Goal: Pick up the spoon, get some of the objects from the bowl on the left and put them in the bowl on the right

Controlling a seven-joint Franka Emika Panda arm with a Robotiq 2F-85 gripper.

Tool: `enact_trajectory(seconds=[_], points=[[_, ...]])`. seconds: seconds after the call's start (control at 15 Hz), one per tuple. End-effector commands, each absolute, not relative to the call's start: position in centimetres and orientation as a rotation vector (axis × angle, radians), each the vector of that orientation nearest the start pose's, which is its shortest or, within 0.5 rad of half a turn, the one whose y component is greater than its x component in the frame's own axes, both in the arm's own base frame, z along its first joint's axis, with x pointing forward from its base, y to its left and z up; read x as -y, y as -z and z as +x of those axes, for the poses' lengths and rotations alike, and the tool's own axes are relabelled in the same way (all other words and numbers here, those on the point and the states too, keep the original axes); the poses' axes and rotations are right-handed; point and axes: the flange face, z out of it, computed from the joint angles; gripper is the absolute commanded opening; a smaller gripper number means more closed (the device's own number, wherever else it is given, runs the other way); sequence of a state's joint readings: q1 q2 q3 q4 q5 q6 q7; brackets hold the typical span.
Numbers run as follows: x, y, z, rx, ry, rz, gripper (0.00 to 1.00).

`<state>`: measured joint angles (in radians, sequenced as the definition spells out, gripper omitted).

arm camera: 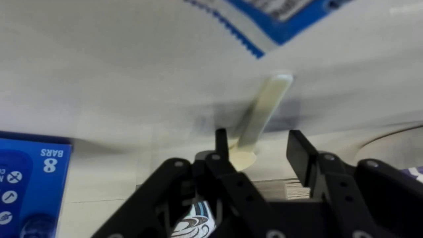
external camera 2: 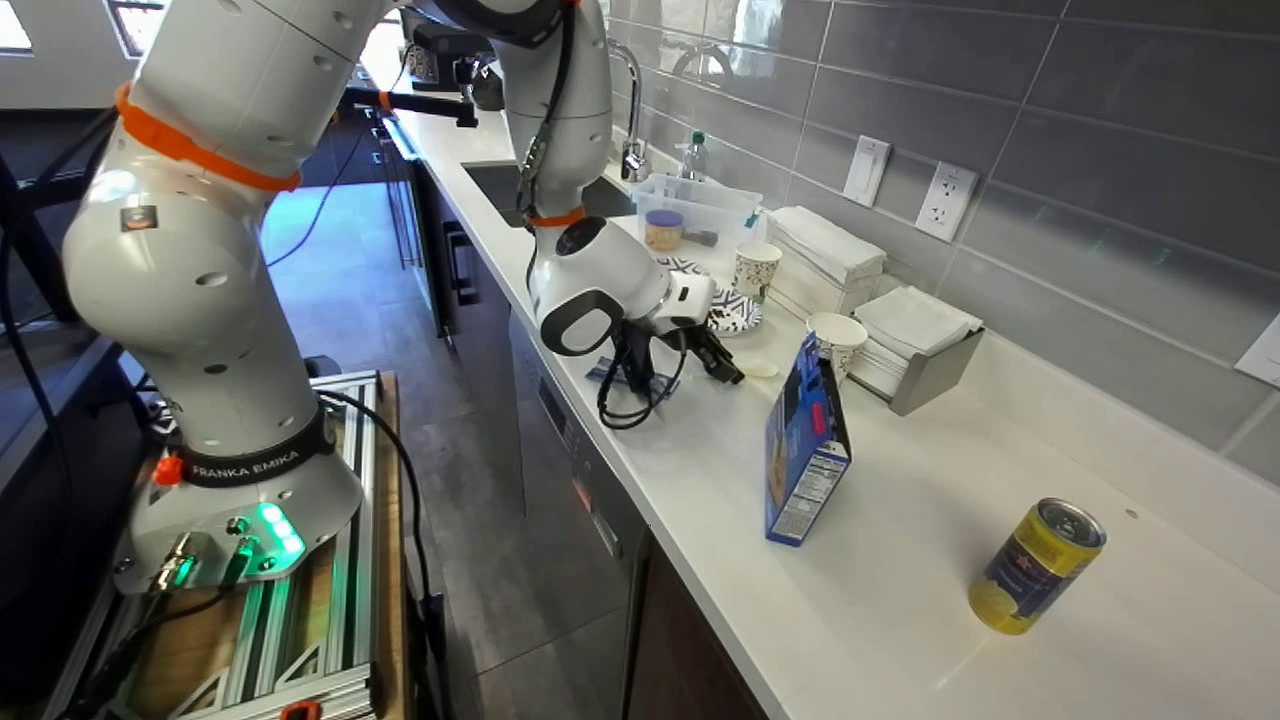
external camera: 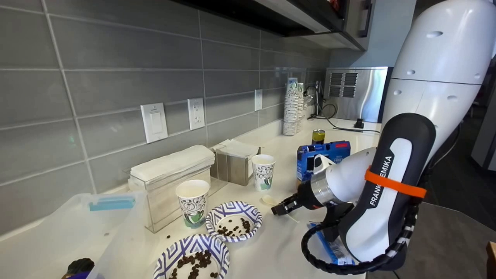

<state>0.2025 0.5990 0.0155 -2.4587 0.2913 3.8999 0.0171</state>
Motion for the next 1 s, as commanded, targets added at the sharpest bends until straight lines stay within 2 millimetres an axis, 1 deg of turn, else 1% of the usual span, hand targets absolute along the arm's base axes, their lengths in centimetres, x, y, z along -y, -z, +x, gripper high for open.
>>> enact_trajectory(seconds=[0.0, 0.13, 0.2, 0.27, 0.33, 0.47, 0.73, 0.93], points=[[-7.3, -15.9, 49.3, -0.134, 1.300, -2.850, 0.18], [-7.2, -15.9, 49.4, -0.131, 1.294, -2.856, 0.03], [-7.2, -16.0, 49.4, -0.135, 1.291, -2.861, 0.00], [-7.2, -16.4, 49.5, -0.134, 1.295, -2.859, 0.00], [-7.3, -17.0, 49.7, -0.131, 1.301, -2.851, 0.03], [-7.4, -18.6, 50.2, -0.145, 1.318, -2.842, 0.03], [-7.8, -22.5, 51.2, -0.126, 1.357, -2.814, 0.03], [-7.8, -25.3, 51.4, -0.084, 1.312, -2.852, 0.03]])
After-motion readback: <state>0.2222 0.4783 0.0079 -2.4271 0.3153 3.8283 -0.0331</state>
